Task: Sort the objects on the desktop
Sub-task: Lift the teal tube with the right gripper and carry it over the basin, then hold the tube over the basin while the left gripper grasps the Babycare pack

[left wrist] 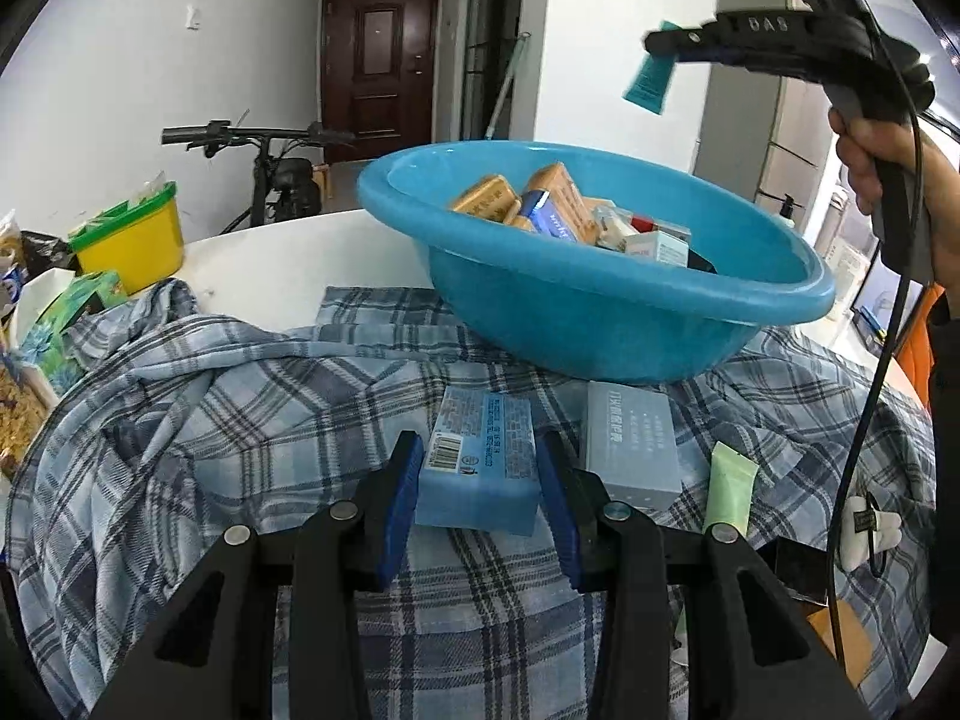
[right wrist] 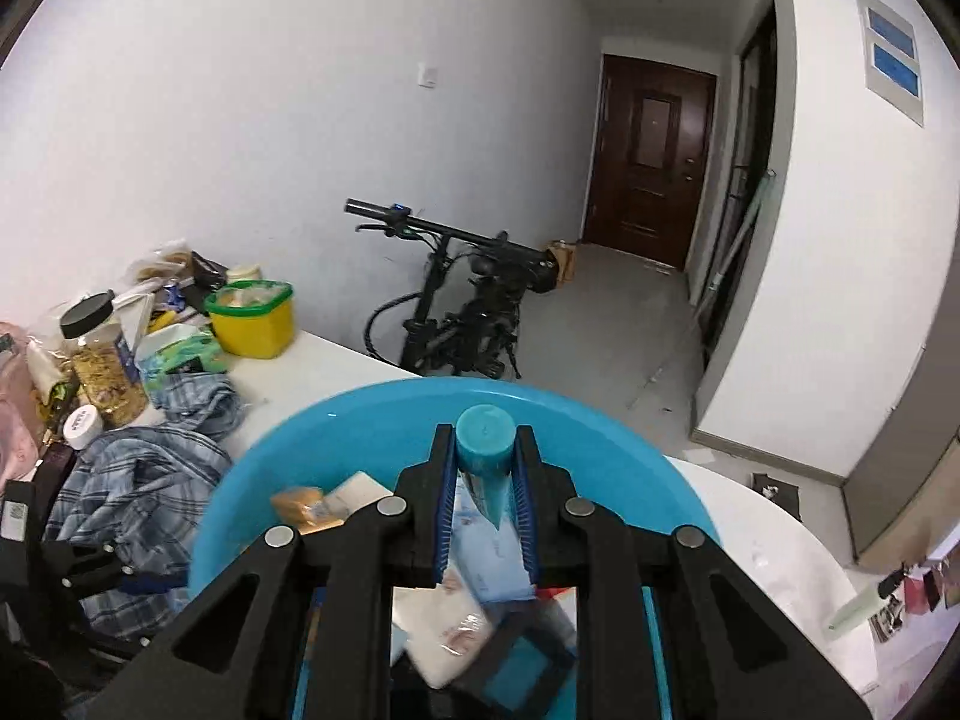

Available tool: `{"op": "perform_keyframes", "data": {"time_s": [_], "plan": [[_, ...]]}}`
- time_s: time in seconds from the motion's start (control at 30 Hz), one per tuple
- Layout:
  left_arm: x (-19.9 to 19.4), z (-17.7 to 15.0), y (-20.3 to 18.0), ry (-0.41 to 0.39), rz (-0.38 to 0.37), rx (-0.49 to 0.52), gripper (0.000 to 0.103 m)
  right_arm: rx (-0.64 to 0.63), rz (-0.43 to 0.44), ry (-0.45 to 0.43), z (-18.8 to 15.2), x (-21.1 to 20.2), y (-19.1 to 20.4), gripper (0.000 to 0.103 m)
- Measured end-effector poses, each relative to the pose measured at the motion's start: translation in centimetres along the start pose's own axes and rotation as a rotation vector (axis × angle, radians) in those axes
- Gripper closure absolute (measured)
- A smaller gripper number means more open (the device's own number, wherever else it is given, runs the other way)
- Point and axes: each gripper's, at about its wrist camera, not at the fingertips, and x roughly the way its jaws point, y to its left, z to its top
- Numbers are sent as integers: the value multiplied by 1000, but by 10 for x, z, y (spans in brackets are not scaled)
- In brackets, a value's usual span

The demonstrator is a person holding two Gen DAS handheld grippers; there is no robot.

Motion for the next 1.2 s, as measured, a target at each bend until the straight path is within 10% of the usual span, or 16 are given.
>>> {"op": "perform_keyframes", "data": {"time_s": [0.67, 0.73, 0.9, 1.2], "plan": [[-90, 10, -5, -84, 43, -62, 62, -17, 49, 20, -1, 0, 4, 86], [-98, 17, -8, -106, 9, -67, 87, -18, 52, 21, -1, 1, 4, 86], [-107, 45, -16, -131, 3, -77, 89, -17, 60, 28, -1, 1, 2, 86], [-66, 16, -42, 15, 0, 102, 84, -15, 83, 31, 0, 0, 2, 86]]}}
